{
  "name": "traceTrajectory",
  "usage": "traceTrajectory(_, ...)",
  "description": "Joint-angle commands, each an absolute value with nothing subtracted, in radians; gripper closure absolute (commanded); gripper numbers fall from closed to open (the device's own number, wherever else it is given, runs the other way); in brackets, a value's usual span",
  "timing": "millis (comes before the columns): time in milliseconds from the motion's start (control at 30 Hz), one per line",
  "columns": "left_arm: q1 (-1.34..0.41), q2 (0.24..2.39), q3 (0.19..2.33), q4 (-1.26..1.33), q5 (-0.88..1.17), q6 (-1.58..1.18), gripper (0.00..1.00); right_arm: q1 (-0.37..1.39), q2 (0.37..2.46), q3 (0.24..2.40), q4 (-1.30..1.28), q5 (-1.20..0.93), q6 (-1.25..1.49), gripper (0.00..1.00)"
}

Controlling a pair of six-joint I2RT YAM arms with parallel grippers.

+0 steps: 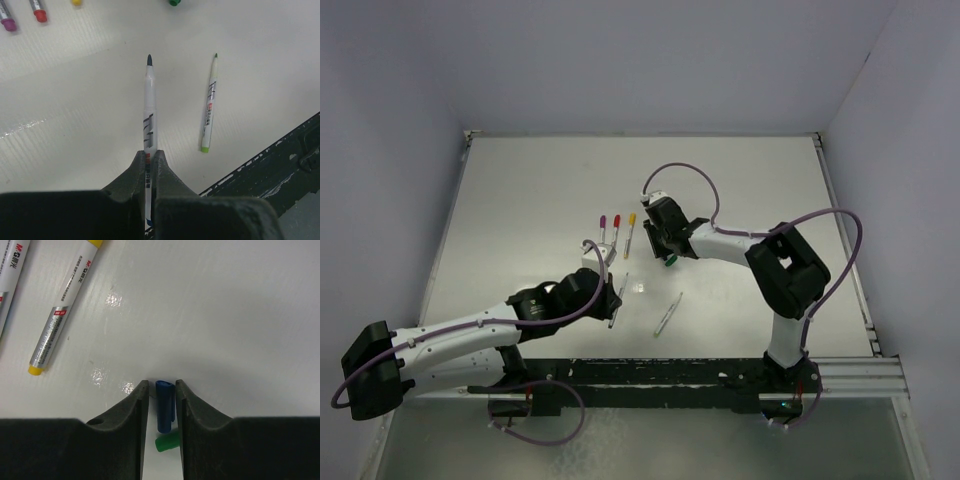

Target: Insert the pens into the pen caps

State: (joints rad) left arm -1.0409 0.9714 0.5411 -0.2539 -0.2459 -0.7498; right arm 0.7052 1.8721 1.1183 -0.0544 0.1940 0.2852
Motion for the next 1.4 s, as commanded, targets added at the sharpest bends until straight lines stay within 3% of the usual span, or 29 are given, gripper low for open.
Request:
traceTrajectory(0, -1.033, 0.950, 0.539, -0.231, -0.254, -0.772, 1.00, 0.719, 1.891, 1.106, -0.143, 0.211, 0.334, 0.68)
traceTrajectory(367, -1.033, 0.955, 0.540, -0.229, -0.253, -0.771, 1.00, 0.722, 1.865, 1.073, -0.168, 0.226, 0.356, 0.67)
traceTrajectory(700, -1.030, 0.969, 0.547, -0.224, -0.253, -0.770, 1.00, 0.722, 1.857, 1.059, -0.177, 0.234, 0.371, 0.74)
traceTrajectory(767, -1.030, 0.971, 0.545, -0.225, -0.253, -0.770, 1.00, 0.722, 1.866, 1.061, -0.180, 0.238, 0.374, 0.79)
traceTrajectory(867, -1.030, 0.972, 0.545, -0.225, -0.250, -0.770, 1.00, 0.722, 1.883, 1.069, -0.191, 0.240, 0.380, 1.00)
traceTrajectory(1100, -1.031, 0.975, 0.545, -0.205, -0.253, -0.745, 1.00, 0.722, 1.822, 1.085, -0.167, 0.197, 0.367, 1.00)
traceTrajectory(1367, -1.026, 0.999, 0.549, -0.069, -0.272, -0.691, 1.00, 0.722, 1.567, 1.039, -0.001, 0.137, 0.372, 1.00)
